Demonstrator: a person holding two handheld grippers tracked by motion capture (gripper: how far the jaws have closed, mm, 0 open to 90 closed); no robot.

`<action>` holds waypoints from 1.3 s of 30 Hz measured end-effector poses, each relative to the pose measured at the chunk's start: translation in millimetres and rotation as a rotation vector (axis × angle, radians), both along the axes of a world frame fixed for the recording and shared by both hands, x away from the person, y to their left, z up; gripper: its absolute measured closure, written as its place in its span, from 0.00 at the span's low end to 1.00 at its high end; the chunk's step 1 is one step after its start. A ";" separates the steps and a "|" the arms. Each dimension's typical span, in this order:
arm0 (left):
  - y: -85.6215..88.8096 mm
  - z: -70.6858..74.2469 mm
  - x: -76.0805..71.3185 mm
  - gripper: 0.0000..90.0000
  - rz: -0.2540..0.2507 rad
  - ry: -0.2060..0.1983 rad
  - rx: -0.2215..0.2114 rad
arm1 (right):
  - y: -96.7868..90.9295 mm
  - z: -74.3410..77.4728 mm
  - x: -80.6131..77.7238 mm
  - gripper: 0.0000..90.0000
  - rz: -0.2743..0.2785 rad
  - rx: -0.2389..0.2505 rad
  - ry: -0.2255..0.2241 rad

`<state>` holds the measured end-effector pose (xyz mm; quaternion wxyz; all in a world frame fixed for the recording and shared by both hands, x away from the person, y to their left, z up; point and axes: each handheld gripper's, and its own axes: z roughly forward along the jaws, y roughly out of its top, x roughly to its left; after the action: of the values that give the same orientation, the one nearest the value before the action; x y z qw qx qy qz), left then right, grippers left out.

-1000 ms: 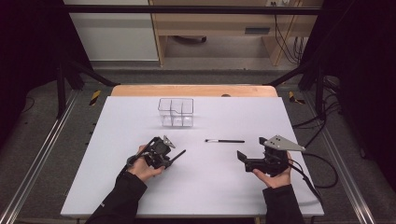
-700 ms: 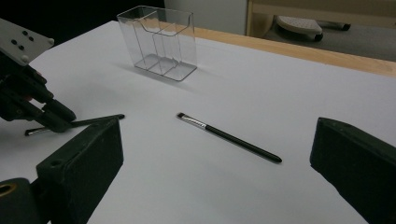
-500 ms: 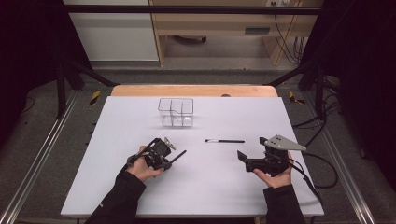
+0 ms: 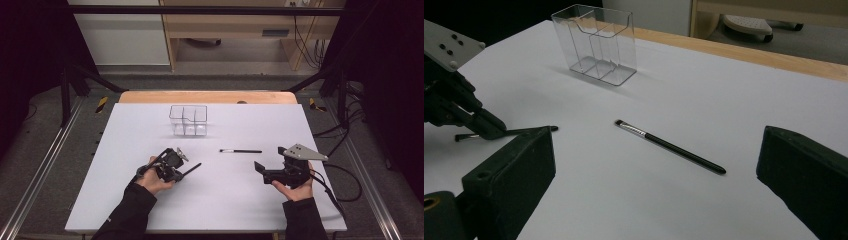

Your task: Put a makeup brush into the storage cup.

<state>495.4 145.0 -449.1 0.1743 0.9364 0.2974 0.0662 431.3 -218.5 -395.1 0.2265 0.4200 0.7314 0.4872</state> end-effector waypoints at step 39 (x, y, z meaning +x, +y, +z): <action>4.6 57.6 -27.5 0.93 -0.216 -0.083 -0.180 | 49.9 26.6 -2.0 0.04 0.174 -0.254 0.008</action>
<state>468.0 149.7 -391.4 0.2757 0.9400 0.1923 0.0589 429.3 -168.6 -368.5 0.2317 0.3249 0.8218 0.4068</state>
